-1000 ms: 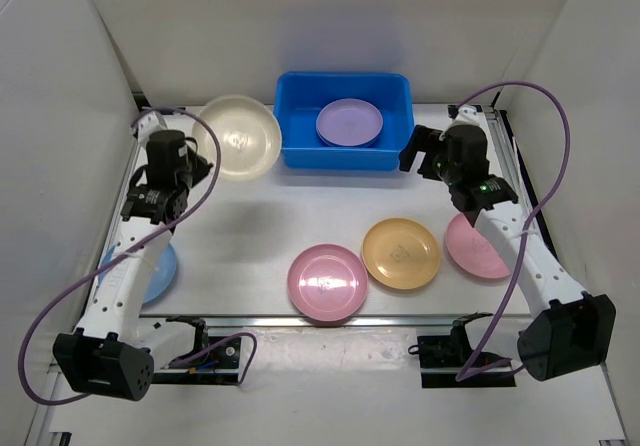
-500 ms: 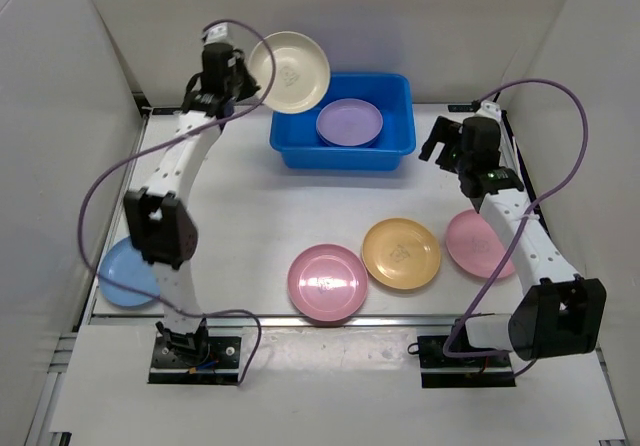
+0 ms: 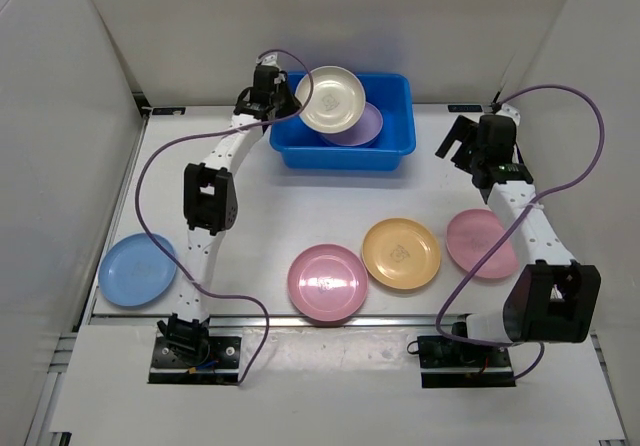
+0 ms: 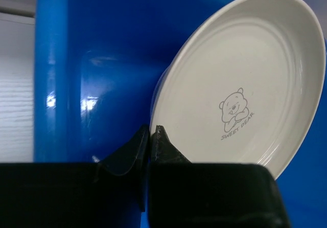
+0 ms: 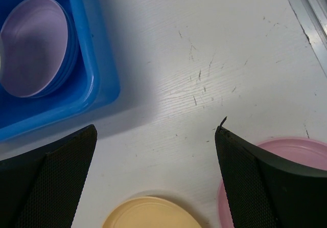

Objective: Place the plates into the plastic bin on the countertop

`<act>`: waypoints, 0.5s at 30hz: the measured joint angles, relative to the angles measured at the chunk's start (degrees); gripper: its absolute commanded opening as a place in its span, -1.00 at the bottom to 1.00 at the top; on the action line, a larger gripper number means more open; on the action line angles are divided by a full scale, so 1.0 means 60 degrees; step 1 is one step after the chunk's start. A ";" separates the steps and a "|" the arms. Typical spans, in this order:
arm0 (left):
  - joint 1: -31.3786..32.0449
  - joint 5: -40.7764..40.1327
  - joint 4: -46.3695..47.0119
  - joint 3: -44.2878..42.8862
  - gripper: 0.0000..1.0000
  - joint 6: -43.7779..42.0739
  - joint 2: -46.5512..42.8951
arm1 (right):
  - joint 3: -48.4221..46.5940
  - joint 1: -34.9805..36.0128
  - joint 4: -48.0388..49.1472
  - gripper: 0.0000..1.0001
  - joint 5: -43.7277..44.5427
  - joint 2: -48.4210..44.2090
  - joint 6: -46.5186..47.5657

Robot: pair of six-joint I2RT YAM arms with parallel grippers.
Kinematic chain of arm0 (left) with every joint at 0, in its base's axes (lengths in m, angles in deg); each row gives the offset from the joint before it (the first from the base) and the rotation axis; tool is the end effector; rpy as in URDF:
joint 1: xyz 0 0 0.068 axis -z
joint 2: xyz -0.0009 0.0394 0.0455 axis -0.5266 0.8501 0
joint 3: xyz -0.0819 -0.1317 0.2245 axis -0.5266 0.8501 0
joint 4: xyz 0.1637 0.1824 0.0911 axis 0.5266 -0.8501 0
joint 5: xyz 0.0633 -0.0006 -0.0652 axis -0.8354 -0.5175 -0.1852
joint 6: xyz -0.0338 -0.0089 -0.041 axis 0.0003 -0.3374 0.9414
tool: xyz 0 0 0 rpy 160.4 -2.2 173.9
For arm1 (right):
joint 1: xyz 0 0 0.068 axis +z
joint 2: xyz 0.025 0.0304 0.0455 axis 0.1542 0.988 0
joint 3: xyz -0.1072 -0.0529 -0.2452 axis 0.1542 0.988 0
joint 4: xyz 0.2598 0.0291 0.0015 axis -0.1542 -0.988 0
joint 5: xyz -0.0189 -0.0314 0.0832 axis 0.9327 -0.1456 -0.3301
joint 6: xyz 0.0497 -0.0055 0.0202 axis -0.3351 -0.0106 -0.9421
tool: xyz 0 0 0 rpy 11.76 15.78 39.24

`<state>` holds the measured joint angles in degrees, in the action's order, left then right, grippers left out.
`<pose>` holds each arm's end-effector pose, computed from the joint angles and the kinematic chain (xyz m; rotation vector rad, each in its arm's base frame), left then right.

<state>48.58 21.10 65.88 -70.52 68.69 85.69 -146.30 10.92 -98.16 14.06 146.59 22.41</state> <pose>0.5549 -0.1703 0.2429 -0.1742 2.1112 -0.5632 0.3154 0.0048 0.3216 0.4912 1.9873 0.0895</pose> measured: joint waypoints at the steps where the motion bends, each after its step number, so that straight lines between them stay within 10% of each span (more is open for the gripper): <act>1: 0.0007 0.0040 0.0215 0.0000 -0.81 0.0142 0.0131 | -0.0033 -0.0015 -0.0029 0.98 -0.0025 0.0076 -0.0018; 10: 0.0306 -0.0160 0.1803 -0.0080 -0.81 0.1355 0.1337 | -0.0117 -0.0018 -0.0426 0.98 -0.0102 0.0415 -0.0098; 15: 0.0433 -0.0393 0.2284 -0.0142 -0.43 0.1650 0.1745 | -0.0127 -0.0025 -0.0452 0.98 -0.0215 0.0466 -0.0244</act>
<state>51.18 18.74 79.58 -71.37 78.59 96.16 -147.07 10.76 -100.87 12.77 149.39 20.94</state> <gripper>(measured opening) 0.186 0.987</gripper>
